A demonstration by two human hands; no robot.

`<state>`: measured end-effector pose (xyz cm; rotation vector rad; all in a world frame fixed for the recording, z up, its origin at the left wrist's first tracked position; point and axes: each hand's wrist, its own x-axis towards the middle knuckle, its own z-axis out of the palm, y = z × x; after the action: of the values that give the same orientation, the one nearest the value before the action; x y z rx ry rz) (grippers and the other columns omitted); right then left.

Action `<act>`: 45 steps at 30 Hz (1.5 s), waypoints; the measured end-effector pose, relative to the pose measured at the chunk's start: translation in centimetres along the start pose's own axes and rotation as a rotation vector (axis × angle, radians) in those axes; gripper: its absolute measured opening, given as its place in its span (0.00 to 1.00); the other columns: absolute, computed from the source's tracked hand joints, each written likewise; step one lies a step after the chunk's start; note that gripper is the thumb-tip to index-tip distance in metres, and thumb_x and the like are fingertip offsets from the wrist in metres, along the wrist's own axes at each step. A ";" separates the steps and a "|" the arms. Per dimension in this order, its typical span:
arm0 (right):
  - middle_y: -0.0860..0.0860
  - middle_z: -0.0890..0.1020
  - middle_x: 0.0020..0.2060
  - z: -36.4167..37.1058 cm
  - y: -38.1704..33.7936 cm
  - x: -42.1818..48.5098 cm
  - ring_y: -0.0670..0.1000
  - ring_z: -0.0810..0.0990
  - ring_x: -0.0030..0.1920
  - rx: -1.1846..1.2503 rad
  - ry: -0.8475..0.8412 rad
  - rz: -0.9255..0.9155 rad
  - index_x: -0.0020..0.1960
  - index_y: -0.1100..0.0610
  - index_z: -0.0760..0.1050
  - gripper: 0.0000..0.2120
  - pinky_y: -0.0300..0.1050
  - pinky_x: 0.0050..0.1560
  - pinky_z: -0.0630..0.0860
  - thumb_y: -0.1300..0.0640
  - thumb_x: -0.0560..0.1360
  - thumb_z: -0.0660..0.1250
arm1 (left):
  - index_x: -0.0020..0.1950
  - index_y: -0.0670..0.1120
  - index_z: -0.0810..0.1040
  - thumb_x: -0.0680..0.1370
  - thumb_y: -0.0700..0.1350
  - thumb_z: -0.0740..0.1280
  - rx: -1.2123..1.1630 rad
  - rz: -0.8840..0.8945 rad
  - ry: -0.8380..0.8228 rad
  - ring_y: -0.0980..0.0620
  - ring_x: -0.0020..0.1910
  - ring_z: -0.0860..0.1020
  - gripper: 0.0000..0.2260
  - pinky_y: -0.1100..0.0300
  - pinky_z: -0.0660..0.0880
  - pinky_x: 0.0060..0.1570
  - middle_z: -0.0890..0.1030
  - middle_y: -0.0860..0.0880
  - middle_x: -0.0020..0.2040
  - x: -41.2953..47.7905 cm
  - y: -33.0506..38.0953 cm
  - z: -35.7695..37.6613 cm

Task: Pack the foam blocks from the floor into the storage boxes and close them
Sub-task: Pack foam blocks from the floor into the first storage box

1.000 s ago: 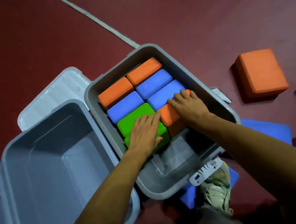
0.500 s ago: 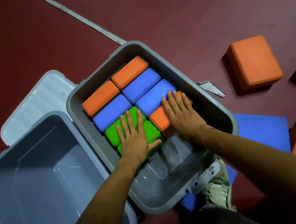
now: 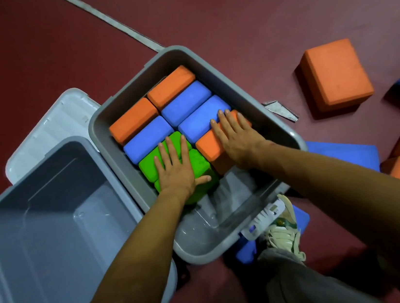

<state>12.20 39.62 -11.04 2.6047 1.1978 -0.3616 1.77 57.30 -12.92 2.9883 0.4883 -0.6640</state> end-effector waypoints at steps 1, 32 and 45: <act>0.69 0.41 0.78 -0.2 0.4 -0.4 0.68 0.41 0.79 -0.022 -0.019 -0.025 0.79 0.66 0.34 0.35 0.64 0.77 0.45 0.58 0.80 0.50 | 0.80 0.48 0.30 0.69 0.75 0.64 0.009 -0.014 -0.019 0.36 0.79 0.35 0.59 0.38 0.40 0.77 0.33 0.38 0.79 -0.3 0.6 -0.4; 0.63 0.45 0.80 2.9 16.6 -30.8 0.65 0.51 0.79 0.544 -0.354 0.593 0.81 0.60 0.44 0.43 0.63 0.77 0.51 0.37 0.80 0.60 | 0.80 0.48 0.56 0.78 0.55 0.69 0.299 0.722 -0.106 0.41 0.75 0.61 0.36 0.43 0.66 0.70 0.61 0.43 0.77 -13.1 35.1 -9.1; 0.66 0.63 0.73 16.2 15.0 -24.2 0.66 0.65 0.72 0.991 -0.329 0.958 0.77 0.65 0.52 0.44 0.55 0.69 0.66 0.42 0.75 0.69 | 0.70 0.44 0.69 0.78 0.48 0.68 0.375 0.709 -0.457 0.39 0.67 0.73 0.23 0.47 0.71 0.63 0.73 0.40 0.68 -6.1 32.4 3.4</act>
<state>6.54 7.80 -16.49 3.2370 -0.5636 -1.3014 5.30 24.35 -14.36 2.8296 -0.7524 -1.3796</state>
